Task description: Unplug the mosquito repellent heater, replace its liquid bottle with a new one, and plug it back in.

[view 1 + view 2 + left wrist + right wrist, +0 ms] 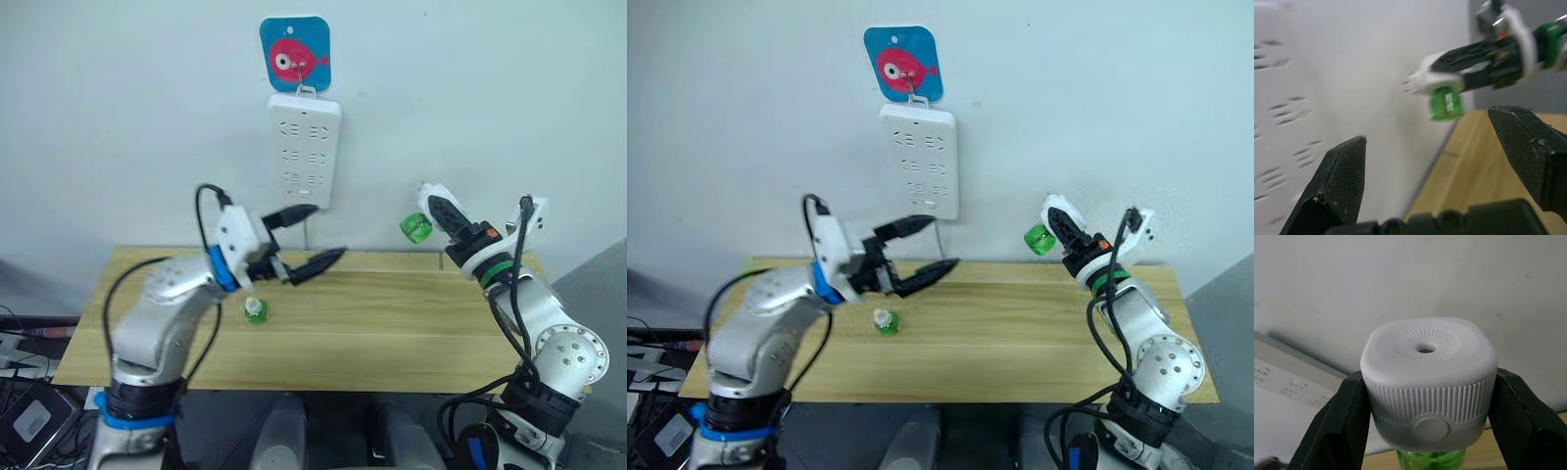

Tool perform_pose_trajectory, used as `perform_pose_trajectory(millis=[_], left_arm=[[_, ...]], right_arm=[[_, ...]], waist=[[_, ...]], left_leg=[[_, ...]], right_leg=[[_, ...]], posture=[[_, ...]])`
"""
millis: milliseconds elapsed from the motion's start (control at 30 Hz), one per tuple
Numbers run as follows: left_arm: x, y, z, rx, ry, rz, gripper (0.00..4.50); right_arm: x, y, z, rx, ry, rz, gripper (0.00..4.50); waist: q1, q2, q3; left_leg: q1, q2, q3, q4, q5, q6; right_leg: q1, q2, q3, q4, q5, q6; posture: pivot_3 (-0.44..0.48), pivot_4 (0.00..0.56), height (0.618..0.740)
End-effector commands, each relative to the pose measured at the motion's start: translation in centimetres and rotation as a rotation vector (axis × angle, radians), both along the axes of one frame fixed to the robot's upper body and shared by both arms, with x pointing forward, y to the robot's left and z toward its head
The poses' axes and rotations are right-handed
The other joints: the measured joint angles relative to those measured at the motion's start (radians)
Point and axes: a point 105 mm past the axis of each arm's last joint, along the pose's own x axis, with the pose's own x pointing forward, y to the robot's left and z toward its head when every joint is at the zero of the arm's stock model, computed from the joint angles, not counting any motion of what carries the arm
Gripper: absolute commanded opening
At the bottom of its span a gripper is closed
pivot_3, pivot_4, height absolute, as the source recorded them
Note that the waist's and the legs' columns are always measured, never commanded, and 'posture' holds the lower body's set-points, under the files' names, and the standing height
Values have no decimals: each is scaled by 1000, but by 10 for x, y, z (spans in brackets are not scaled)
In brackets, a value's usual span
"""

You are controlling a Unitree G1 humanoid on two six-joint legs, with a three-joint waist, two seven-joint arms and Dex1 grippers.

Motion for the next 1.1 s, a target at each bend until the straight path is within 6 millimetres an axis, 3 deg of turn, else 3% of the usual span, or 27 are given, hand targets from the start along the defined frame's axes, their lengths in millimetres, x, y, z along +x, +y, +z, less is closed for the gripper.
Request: perform_pose_trajectory(millis=[33, 133, 333, 700, 800, 967, 1100], left_arm=[[1, -32, -5, -45, -47, -5, 4472], [6, -55, -8, -87, -68, -12, 4472], [15, -78, -4, -155, -105, 7, 4472], [18, -86, -3, -181, -131, 5, 4472], [21, -85, -1, -202, -117, 21, 3919], [25, -87, 0, -205, -118, 26, 2386], [25, -89, 1, -211, -119, 24, 2279]], right_arm=[[-11, 9, 25, 93, -70, 82, 2934], [-17, 13, 32, 158, -64, 114, 2934], [-26, 20, 39, 182, -41, 154, 2934], [-33, 27, 41, 177, -26, 174, 2934], [-34, 27, 41, 177, -24, 178, 2934], [-35, 29, 43, 187, -25, 190, 2934], [-38, 33, 42, 187, -21, 203, 2934]], waist=[[0, 3, 3], [0, 3, 5], [-8, 3, 5], [-19, 2, 6], [-19, 1, 6], [-19, 1, 6], [-19, 1, 6]], left_leg=[[0, 0, 0, 0, 0, 0], [0, 0, 2, 1, 0, 0], [-1, 0, 2, 1, 0, 0], [-1, 0, 2, 1, 0, 0], [-1, 0, 2, 1, 0, 0], [-1, 0, 2, 1, 0, 0], [-1, 0, 2, 1, 0, 0]], right_leg=[[0, 0, 1, 0, 0, 1], [0, 1, 2, 0, -1, 1], [0, 1, 3, 0, -1, 1], [0, 1, 3, -1, -2, 4], [0, 1, 3, -1, -2, 4], [0, 1, 3, -1, -2, 4], [0, 1, 3, -1, -2, 4]], posture=[[334, 229, 740], [318, 222, 740], [300, 220, 740], [280, 219, 740], [280, 219, 740], [277, 218, 740], [277, 218, 740]])
